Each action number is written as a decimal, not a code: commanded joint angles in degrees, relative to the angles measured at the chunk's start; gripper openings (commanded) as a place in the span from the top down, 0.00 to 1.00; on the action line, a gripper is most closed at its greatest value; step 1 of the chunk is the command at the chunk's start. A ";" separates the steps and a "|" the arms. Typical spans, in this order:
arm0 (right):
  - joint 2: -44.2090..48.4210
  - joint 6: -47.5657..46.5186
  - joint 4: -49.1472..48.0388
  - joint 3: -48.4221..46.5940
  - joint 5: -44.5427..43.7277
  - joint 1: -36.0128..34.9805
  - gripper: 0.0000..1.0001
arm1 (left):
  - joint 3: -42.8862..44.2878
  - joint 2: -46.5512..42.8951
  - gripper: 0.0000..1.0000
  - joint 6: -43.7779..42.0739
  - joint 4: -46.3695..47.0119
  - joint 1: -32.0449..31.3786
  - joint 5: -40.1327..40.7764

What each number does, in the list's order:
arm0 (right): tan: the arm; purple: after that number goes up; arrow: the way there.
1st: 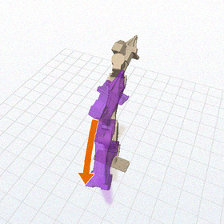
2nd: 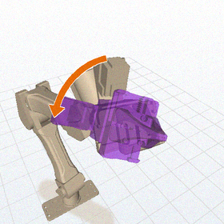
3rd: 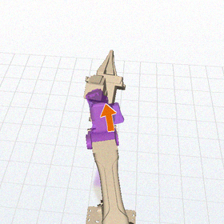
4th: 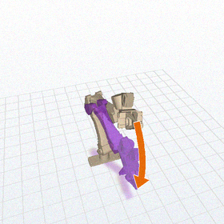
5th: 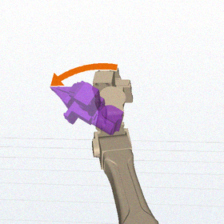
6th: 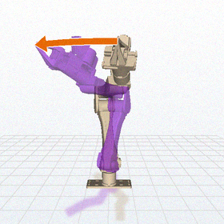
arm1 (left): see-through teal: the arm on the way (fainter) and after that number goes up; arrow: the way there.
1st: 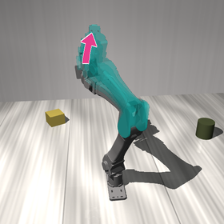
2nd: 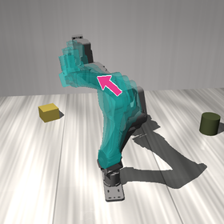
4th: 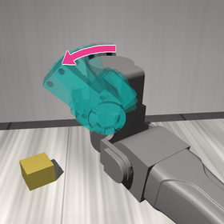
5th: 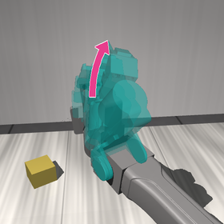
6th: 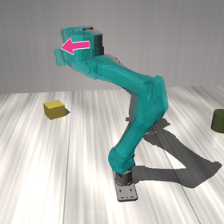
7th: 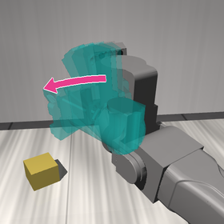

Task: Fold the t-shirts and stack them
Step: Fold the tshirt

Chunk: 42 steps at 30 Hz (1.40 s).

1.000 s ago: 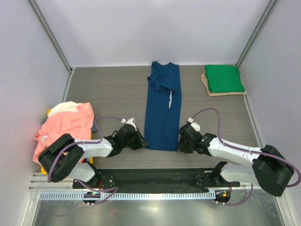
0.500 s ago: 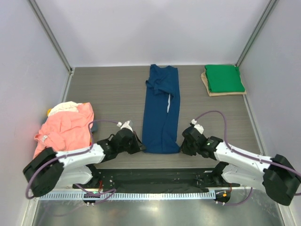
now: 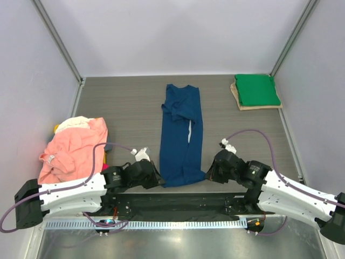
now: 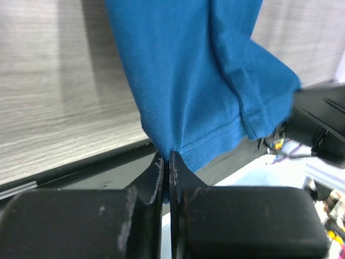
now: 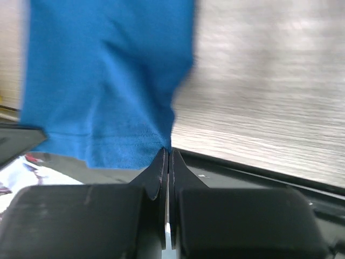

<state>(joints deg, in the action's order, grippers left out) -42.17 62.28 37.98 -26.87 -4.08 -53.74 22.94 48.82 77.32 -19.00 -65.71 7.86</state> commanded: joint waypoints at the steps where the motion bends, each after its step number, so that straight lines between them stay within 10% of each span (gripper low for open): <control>1: -1.15 0.30 4.20 -8.27 -6.97 -0.41 0.99 | 9.98 2.68 1.00 -2.15 -7.44 -0.29 8.02; 19: -31.10 -21.05 -0.08 -33.76 -14.39 15.32 0.99 | 34.44 29.13 1.00 -27.65 -4.29 28.61 -7.59; 36: -52.29 -30.81 -7.47 -43.17 -8.67 24.82 0.99 | 53.00 55.50 0.99 -33.37 -4.02 37.59 -17.96; 42: -58.89 -32.92 -7.74 -49.14 -5.25 28.15 0.99 | 60.35 61.56 0.85 -32.59 -7.53 40.48 -18.76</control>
<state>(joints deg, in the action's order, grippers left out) -99.72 31.75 32.18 -71.29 -10.90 -27.44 77.52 108.27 45.54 -24.93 -27.20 -9.87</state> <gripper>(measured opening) 0.027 0.132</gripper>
